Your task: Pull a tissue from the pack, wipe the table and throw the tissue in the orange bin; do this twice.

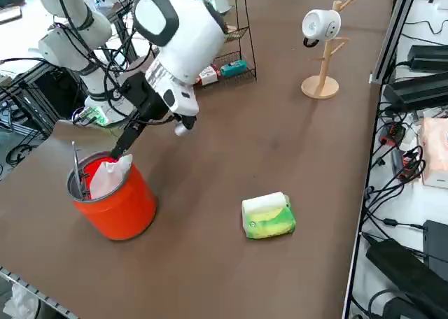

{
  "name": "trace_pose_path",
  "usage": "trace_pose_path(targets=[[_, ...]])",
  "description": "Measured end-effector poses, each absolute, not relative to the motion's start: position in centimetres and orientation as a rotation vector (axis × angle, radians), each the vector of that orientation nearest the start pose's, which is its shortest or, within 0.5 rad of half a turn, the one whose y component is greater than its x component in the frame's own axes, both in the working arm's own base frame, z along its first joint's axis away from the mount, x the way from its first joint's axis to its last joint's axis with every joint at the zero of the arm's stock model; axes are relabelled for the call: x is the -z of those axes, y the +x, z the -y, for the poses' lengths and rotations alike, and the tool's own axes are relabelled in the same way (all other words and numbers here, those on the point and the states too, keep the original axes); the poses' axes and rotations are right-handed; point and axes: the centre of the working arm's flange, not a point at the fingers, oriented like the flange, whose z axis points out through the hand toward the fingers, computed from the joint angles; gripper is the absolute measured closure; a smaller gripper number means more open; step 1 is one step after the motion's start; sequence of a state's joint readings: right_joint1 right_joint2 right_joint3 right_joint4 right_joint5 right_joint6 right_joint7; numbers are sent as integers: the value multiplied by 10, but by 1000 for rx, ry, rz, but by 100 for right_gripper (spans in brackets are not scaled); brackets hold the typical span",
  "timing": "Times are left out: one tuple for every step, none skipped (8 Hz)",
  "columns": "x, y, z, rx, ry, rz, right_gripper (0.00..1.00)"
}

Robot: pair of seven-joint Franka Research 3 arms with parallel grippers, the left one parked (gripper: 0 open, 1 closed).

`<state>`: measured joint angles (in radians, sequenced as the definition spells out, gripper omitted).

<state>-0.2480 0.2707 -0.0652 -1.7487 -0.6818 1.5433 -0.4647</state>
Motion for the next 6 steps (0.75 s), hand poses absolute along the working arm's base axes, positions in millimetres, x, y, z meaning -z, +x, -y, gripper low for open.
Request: trace_pose_path(targets=[[-418, 542, 241, -1179, -3340, 516, 33], [-416, 547, 237, -1147, -3330, 515, 41], [-410, 552, 233, -1123, -3313, 513, 52], [-403, 555, 231, -1108, -3296, 511, 67], [-396, 558, 231, -1107, -3285, 512, 72], [-389, 559, 231, -1115, -3277, 516, 80]])
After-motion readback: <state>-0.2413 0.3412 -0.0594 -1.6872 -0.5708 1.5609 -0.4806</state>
